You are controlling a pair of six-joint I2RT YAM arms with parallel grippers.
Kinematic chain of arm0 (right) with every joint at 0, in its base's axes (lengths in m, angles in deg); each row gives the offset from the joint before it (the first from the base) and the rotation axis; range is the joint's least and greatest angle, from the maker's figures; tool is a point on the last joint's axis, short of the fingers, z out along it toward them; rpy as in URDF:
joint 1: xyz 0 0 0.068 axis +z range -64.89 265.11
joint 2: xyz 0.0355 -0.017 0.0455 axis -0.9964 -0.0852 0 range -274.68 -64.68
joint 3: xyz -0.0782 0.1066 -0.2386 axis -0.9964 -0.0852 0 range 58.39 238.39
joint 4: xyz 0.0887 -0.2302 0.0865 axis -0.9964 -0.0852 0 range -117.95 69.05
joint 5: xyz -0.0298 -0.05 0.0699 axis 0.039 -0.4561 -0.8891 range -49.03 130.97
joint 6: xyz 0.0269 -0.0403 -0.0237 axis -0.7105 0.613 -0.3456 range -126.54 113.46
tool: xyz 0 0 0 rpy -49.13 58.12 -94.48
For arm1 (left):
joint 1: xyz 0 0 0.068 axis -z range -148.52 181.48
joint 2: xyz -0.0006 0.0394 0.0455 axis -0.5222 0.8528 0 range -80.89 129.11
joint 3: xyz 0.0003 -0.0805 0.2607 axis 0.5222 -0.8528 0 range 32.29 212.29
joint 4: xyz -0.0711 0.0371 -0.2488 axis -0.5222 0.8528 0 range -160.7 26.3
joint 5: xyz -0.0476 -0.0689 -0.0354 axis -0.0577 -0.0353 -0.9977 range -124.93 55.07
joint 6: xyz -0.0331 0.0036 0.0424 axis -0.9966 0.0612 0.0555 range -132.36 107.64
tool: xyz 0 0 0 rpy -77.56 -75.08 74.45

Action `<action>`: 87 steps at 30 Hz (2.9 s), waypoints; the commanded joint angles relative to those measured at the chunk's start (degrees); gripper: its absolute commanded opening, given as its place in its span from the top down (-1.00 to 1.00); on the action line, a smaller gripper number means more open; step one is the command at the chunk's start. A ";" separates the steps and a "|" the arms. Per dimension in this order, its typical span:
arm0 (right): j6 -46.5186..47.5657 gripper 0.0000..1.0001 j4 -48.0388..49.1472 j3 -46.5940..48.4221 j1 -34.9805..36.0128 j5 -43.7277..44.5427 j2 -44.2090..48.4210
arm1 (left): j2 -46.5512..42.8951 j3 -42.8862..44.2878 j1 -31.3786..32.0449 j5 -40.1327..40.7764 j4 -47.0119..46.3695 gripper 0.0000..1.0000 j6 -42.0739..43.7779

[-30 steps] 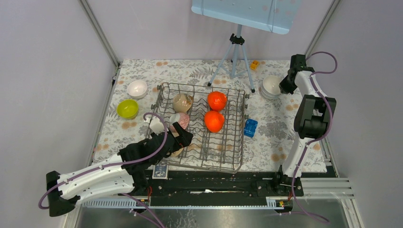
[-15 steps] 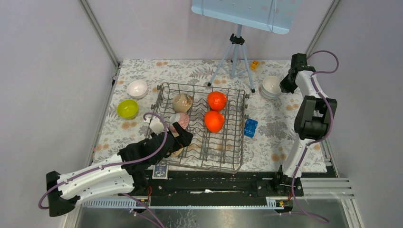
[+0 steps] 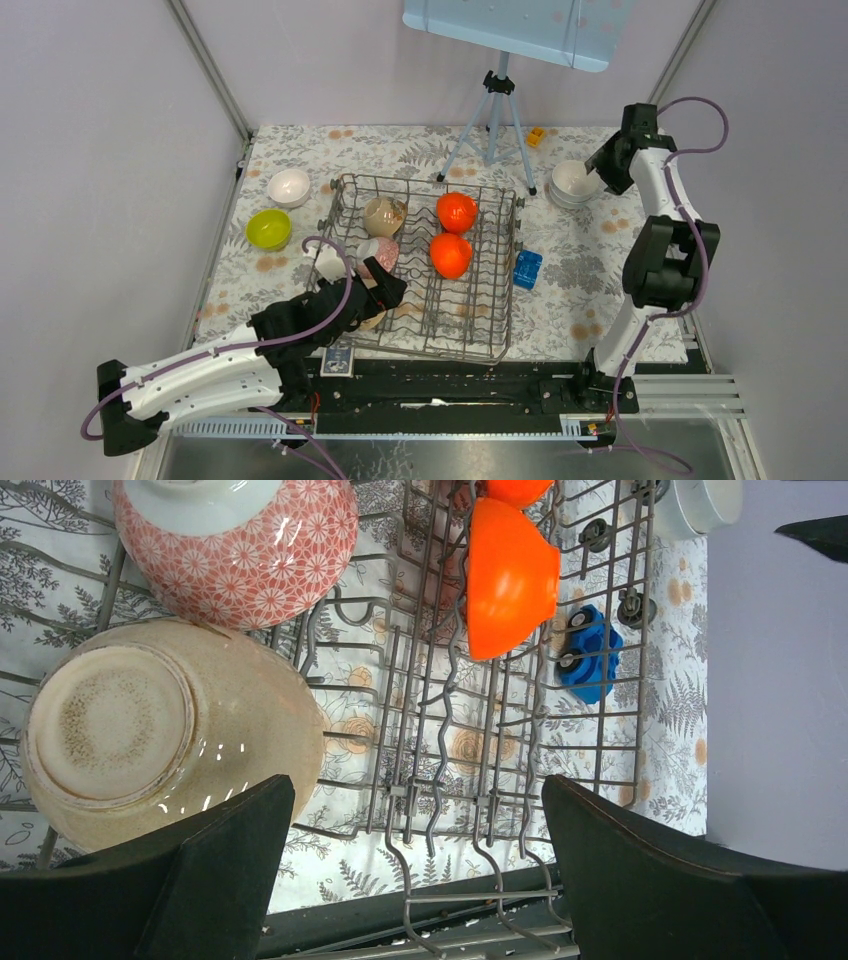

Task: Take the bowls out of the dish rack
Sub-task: Pick up the bowl from the dish rack.

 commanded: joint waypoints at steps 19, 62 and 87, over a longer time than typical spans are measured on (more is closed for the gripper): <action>2.11 -0.21 24.21 -49.28 23.74 -29.95 56.92 | 14.98 7.47 -9.56 -20.18 -23.53 -0.97 19.65; -9.01 0.13 32.43 -48.42 37.38 -18.92 36.04 | 45.70 7.35 -26.45 -45.92 -51.68 -0.42 13.83; -10.50 0.20 35.15 -47.61 37.40 -21.26 27.55 | 48.59 6.41 -27.14 -54.08 -60.50 0.06 12.28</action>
